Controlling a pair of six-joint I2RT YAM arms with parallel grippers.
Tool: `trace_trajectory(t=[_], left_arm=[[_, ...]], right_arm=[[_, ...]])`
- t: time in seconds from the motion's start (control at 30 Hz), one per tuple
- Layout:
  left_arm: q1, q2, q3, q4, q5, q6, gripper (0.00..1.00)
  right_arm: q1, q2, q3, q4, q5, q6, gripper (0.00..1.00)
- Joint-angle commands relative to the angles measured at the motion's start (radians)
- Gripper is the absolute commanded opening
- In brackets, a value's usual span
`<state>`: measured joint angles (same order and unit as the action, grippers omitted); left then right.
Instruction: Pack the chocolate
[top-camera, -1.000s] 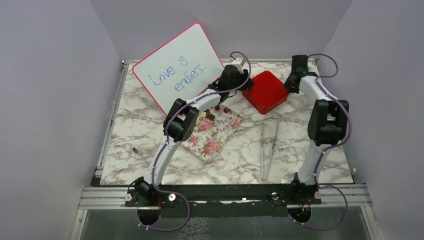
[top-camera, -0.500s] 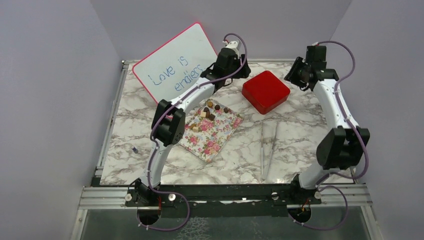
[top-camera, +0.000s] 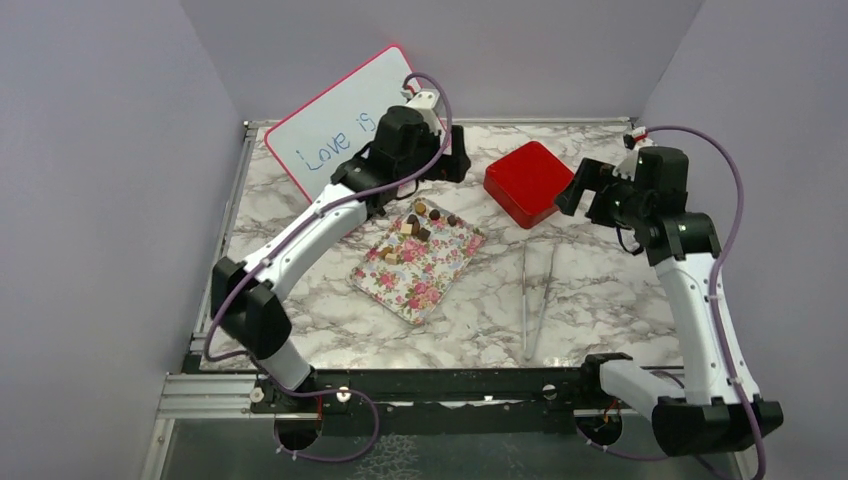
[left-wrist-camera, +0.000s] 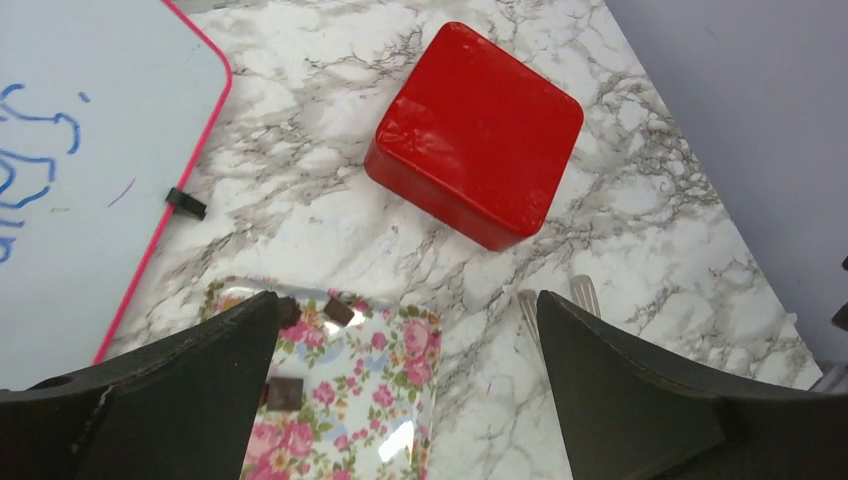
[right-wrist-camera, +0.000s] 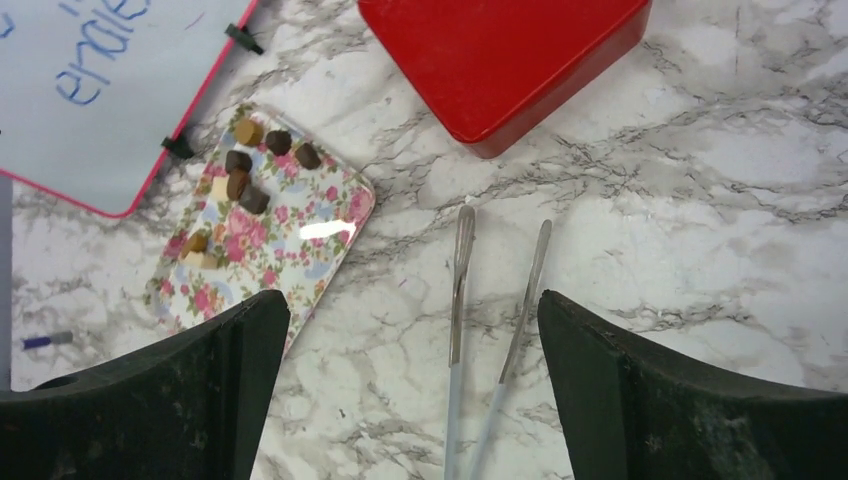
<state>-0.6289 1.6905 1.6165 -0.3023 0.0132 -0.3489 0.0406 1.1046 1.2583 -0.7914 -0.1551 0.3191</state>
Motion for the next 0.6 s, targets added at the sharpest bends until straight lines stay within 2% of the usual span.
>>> trace_trajectory(t=[0.0, 0.2, 0.4, 0.57], left_arm=[[-0.005, -0.229, -0.130, -0.082, -0.014, 0.034, 0.99], [-0.005, -0.510, -0.345, -0.110, -0.066, -0.018, 0.99], [-0.005, -0.671, -0.487, -0.136, -0.110, -0.055, 0.99], [-0.005, -0.791, -0.595, -0.088, -0.091, -0.047, 0.99]], right_arm=[[0.013, -0.119, 0.012, -0.093, -0.060, -0.066, 1.00], [0.014, -0.249, 0.009, -0.070, -0.190, -0.039, 1.00], [0.014, -0.322, -0.075, -0.042, -0.289, 0.022, 1.00], [0.014, -0.356, -0.147, -0.028, -0.332, 0.061, 1.00]])
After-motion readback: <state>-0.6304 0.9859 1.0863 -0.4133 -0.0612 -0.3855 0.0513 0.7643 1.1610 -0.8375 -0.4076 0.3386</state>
